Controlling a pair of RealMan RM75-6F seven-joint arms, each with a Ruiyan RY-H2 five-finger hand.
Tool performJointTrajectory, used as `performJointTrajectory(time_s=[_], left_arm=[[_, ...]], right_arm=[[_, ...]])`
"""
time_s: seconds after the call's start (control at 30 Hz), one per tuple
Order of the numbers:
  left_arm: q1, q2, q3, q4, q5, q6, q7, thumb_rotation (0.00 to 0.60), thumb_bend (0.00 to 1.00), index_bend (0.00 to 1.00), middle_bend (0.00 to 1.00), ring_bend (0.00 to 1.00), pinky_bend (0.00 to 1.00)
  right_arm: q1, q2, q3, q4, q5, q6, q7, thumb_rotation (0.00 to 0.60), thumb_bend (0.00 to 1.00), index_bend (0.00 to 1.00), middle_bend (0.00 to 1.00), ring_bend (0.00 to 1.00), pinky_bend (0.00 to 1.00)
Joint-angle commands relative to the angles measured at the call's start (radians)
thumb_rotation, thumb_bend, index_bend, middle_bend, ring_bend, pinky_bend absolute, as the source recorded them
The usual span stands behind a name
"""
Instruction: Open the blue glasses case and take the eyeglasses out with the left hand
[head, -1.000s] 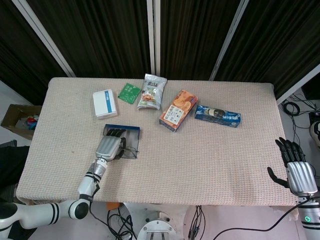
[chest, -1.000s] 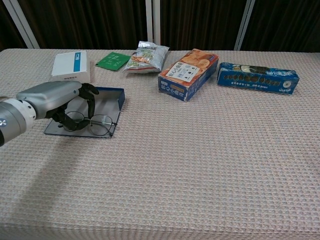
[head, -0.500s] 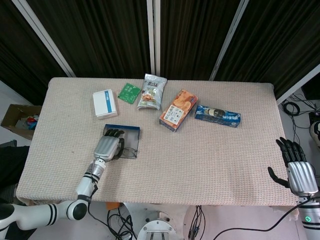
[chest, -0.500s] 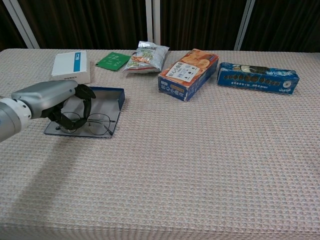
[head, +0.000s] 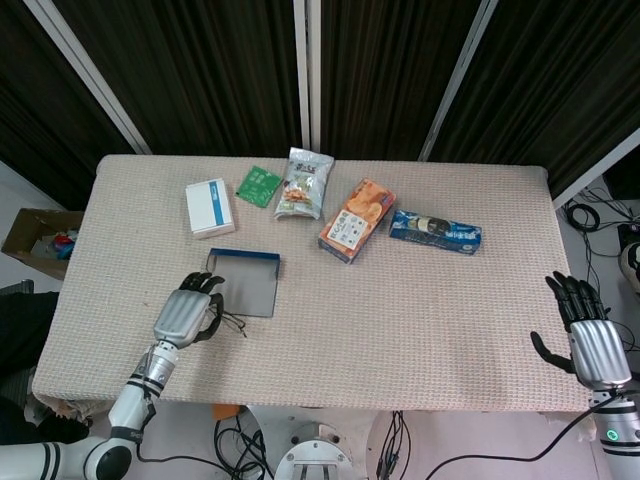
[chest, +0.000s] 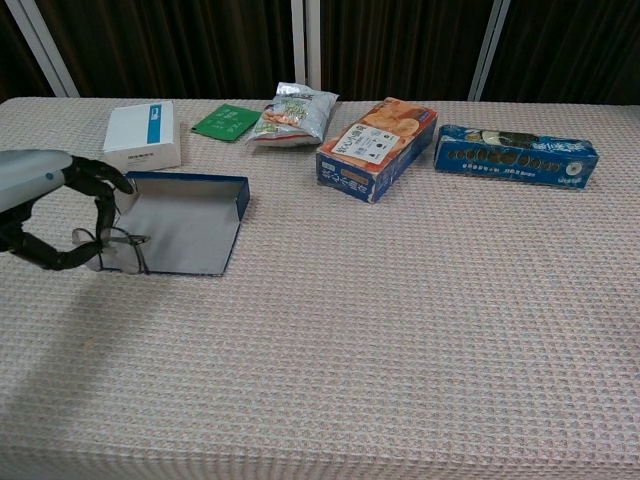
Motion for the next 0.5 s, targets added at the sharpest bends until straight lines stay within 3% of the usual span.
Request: performJointTrajectory(time_s=[0.03,0.23,0.5], left_arm=[[0.038,0.028,0.057,-0.049,0.019,0.009,0.028,0.6,0.5,0.62,0.18,0.09,0.11],[0.046,-0.021,0.085,-0.058,0.049,-0.011,0.056,0.6,0.49,0.62,0.18,0.09,0.11],[0.012,-0.112,0.053,-0.028,0.055,-0.058,0.111,0.6,0.48,0.58,0.17,0.09,0.11]], right_arm=[[0.002,-0.005,-0.001,0.003,-0.002,-0.002,0.001,0.6,0.28,0.0,0.06,0.0,0.0],[0.003,-0.004,-0.004,-0.001,-0.007,0.0,-0.007,0.6,0.28,0.0,0.06,0.0,0.0],[-0.002,0.007,-0.007,-0.019,-0.008,0.007,-0.023,0.6,0.28,0.0,0.06,0.0,0.0]])
